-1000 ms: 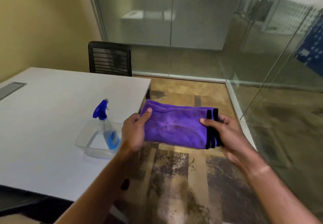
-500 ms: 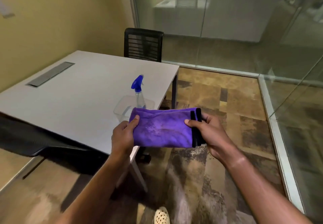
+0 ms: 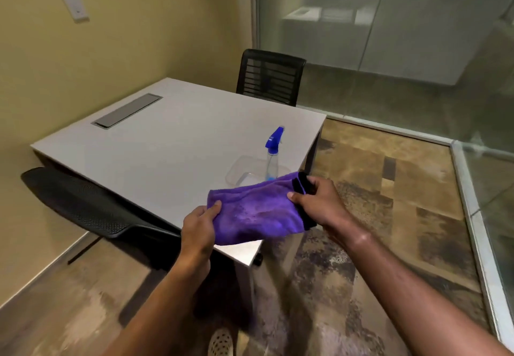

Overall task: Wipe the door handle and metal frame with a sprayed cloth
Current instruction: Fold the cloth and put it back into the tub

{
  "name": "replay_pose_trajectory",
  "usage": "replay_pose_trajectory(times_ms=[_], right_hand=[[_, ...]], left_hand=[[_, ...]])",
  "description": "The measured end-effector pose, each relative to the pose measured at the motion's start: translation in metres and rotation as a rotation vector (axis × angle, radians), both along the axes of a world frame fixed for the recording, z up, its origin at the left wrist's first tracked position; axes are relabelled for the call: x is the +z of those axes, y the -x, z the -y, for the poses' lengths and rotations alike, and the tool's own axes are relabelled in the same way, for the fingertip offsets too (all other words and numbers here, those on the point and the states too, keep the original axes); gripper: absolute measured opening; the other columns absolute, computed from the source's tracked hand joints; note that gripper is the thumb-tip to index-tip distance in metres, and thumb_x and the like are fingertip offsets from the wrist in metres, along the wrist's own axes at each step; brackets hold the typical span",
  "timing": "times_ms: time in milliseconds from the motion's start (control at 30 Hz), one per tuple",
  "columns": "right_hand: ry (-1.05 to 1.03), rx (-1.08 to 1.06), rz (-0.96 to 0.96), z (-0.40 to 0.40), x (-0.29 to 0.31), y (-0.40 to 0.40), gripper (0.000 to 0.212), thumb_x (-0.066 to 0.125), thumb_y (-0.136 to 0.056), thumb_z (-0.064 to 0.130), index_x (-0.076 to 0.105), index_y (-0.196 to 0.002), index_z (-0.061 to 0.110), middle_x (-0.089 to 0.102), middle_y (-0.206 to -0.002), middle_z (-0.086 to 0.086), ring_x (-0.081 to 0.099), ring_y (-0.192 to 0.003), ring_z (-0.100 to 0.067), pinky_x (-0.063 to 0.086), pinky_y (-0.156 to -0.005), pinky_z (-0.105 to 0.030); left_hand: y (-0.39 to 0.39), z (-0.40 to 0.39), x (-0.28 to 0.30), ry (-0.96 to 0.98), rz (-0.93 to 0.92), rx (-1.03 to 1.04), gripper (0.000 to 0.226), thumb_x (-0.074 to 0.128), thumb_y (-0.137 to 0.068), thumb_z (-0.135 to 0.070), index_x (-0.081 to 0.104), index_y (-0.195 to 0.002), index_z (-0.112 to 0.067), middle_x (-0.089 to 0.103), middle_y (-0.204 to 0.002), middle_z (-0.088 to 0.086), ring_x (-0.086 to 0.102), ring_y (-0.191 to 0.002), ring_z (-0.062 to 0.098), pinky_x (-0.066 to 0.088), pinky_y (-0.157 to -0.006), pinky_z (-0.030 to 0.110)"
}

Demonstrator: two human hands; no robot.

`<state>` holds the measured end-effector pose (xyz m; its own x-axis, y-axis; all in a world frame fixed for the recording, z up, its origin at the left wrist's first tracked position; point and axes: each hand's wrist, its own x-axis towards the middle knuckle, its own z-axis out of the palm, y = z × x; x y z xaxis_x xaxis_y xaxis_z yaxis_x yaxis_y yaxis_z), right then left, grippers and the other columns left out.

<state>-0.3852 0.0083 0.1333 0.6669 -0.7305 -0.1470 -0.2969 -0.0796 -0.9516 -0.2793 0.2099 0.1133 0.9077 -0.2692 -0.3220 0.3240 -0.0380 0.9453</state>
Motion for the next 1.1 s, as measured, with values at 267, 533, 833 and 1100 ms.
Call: replay_pose_trajectory(times_ms=[267, 533, 833, 1100], right_hand=[[0.283, 0.044, -0.220, -0.004, -0.016, -0.121, 0.015, 0.071, -0.083, 0.018, 0.065, -0.096, 0.023, 0.069, -0.094, 0.000, 0.065, -0.091, -0.020, 0.049, -0.076, -0.030], [0.472, 0.056, -0.441, -0.002, -0.030, -0.218, 0.017, 0.060, -0.084, 0.014, 0.052, -0.092, 0.026, 0.056, -0.087, 0.000, 0.051, -0.079, -0.025, 0.039, -0.066, -0.027], [0.620, 0.033, -0.551, 0.033, -0.044, -0.282, 0.029, 0.054, -0.081, 0.008, 0.061, -0.108, 0.016, 0.065, -0.104, -0.014, 0.061, -0.093, -0.040, 0.041, -0.068, -0.034], [0.707, 0.065, -0.603, 0.066, -0.070, -0.306, 0.017, 0.056, -0.090, 0.010, 0.065, -0.104, 0.014, 0.067, -0.098, -0.013, 0.063, -0.090, -0.037, 0.039, -0.067, -0.033]], left_hand=[[-0.105, 0.000, -0.033, -0.075, -0.093, -0.036, 0.027, 0.057, -0.098, -0.024, 0.057, -0.072, -0.015, 0.063, -0.084, 0.010, 0.055, -0.075, 0.022, 0.040, -0.067, 0.036], [-0.173, 0.020, -0.068, -0.112, -0.187, -0.031, 0.022, 0.055, -0.099, -0.025, 0.064, -0.088, -0.008, 0.069, -0.094, 0.013, 0.061, -0.084, 0.028, 0.052, -0.078, 0.045], [-0.195, 0.060, -0.080, -0.063, -0.263, -0.102, 0.011, 0.059, -0.093, -0.013, 0.068, -0.095, -0.008, 0.072, -0.101, 0.012, 0.070, -0.099, 0.032, 0.058, -0.092, 0.051], [-0.211, 0.097, -0.089, -0.218, -0.212, -0.222, 0.010, 0.065, -0.083, -0.009, 0.062, -0.093, -0.012, 0.070, -0.094, 0.012, 0.070, -0.093, 0.033, 0.060, -0.087, 0.050]])
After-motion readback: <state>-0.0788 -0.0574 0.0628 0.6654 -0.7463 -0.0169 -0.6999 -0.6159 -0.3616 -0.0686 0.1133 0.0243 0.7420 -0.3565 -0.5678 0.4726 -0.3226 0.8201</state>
